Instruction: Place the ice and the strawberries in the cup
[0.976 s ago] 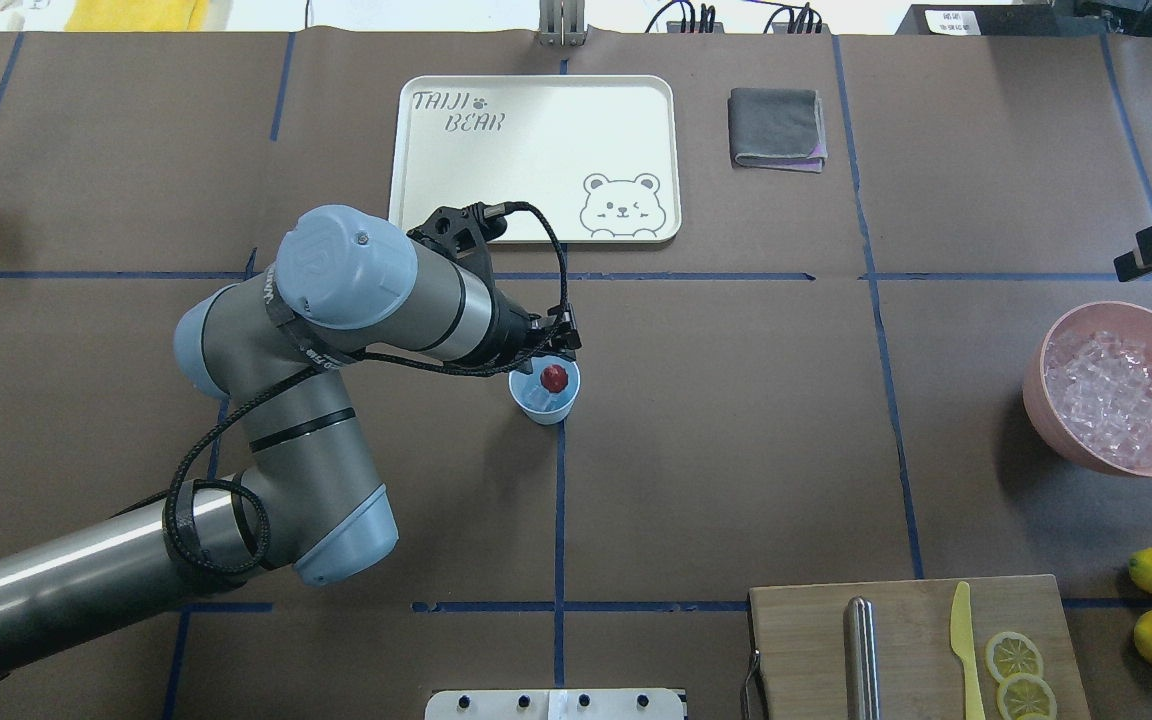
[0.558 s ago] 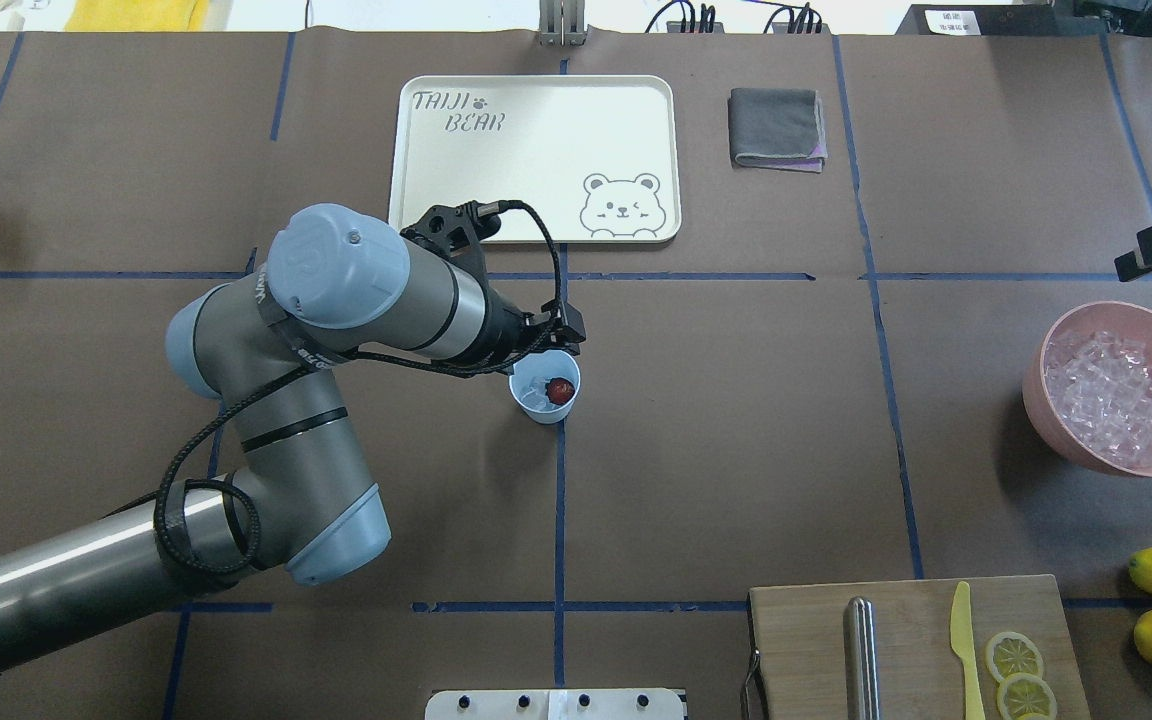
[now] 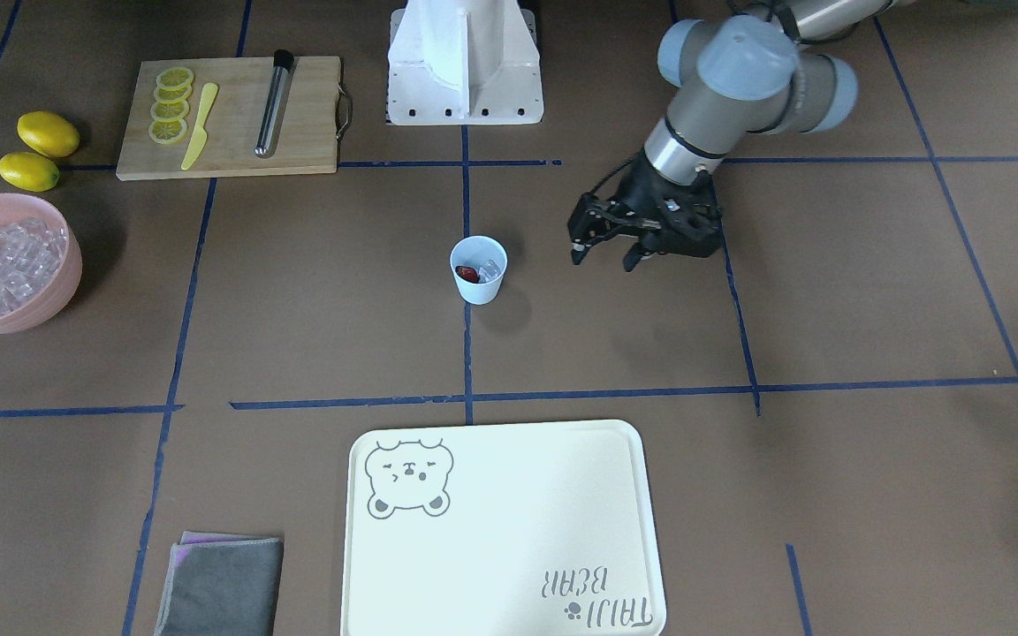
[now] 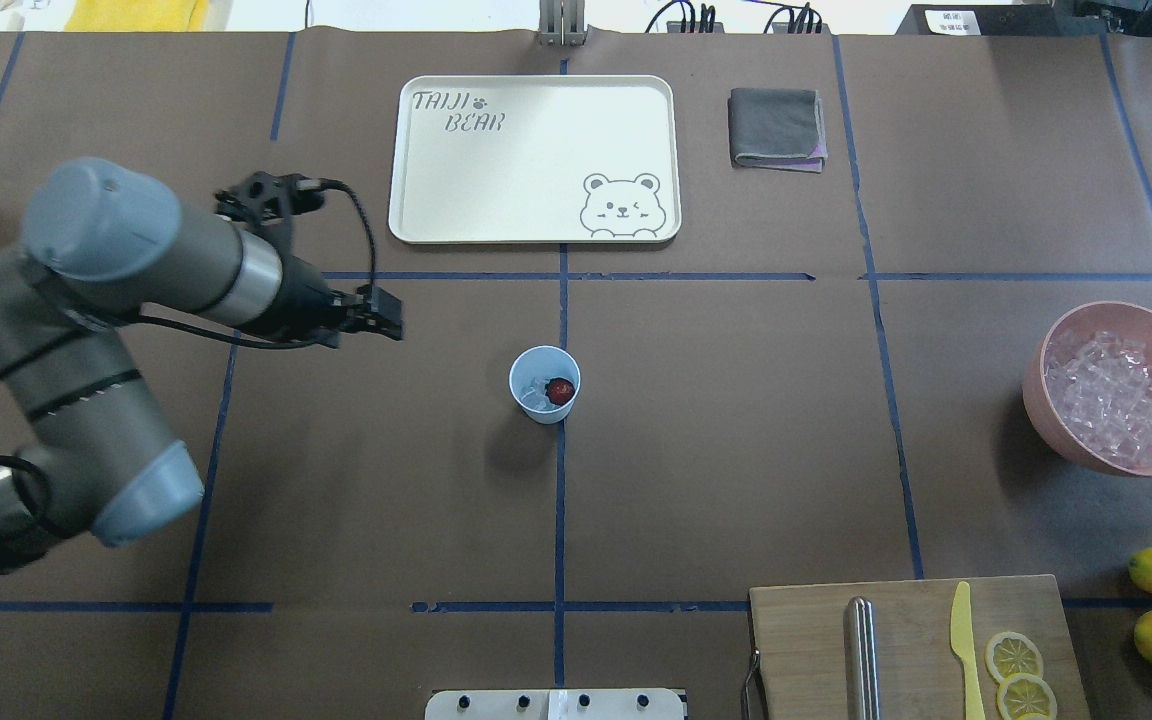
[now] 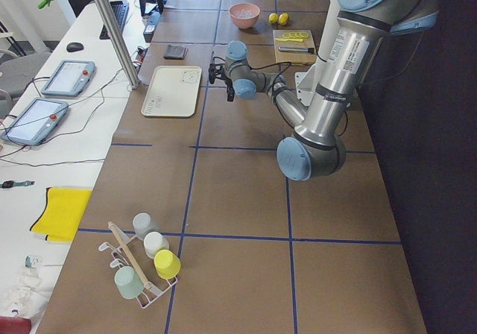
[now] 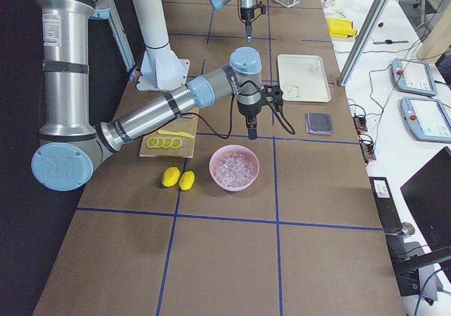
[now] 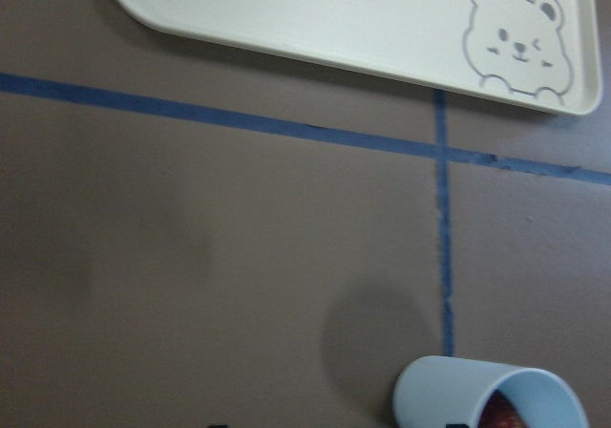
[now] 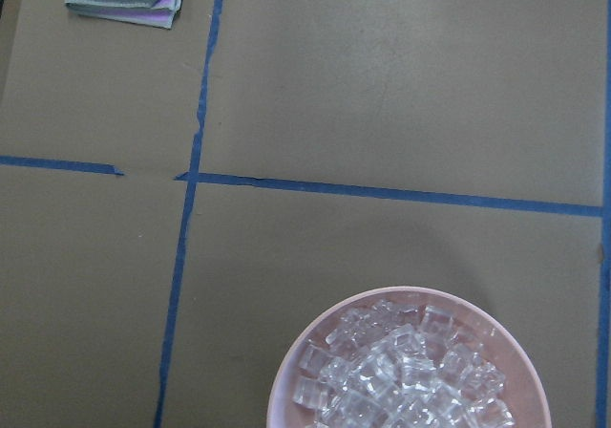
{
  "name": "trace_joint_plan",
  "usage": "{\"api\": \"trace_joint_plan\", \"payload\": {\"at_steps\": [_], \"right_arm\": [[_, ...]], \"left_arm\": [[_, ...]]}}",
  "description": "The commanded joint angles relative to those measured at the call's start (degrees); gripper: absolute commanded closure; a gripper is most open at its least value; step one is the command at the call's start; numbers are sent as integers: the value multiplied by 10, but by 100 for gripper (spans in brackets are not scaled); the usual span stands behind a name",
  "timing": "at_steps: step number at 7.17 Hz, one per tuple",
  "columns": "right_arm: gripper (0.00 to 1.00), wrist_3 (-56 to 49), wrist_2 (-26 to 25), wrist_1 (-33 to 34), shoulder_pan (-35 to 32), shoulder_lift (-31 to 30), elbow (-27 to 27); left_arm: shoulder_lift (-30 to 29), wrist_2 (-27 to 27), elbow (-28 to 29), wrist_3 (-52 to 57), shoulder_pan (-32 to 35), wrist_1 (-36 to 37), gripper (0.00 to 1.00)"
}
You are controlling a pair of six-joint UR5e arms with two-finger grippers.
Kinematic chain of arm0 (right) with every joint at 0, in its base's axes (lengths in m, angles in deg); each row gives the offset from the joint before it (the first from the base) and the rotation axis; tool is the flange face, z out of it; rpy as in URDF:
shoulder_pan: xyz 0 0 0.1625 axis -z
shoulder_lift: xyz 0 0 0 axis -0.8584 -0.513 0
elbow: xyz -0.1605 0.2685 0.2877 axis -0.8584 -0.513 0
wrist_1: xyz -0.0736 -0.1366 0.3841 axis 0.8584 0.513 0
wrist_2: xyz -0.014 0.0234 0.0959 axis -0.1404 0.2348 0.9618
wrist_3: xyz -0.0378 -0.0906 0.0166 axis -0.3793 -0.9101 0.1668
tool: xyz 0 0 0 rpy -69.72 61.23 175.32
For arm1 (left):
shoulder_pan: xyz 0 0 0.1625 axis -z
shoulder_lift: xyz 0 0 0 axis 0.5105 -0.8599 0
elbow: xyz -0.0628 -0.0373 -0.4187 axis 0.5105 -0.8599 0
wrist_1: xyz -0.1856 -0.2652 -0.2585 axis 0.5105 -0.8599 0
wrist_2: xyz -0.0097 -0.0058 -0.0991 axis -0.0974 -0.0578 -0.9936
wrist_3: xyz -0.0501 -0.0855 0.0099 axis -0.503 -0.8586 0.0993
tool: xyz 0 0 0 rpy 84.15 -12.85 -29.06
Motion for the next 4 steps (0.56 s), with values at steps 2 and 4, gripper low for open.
{"api": "trace_joint_plan", "payload": {"at_steps": [2,4], "right_arm": [[0,-198,-1,46,-89,12,-91],[0,-261,-1,76,-112,27,-133]], "left_arm": [[171,-155,-21,332,215,13,20],[178,-190,-30,581,342,194,20]]}}
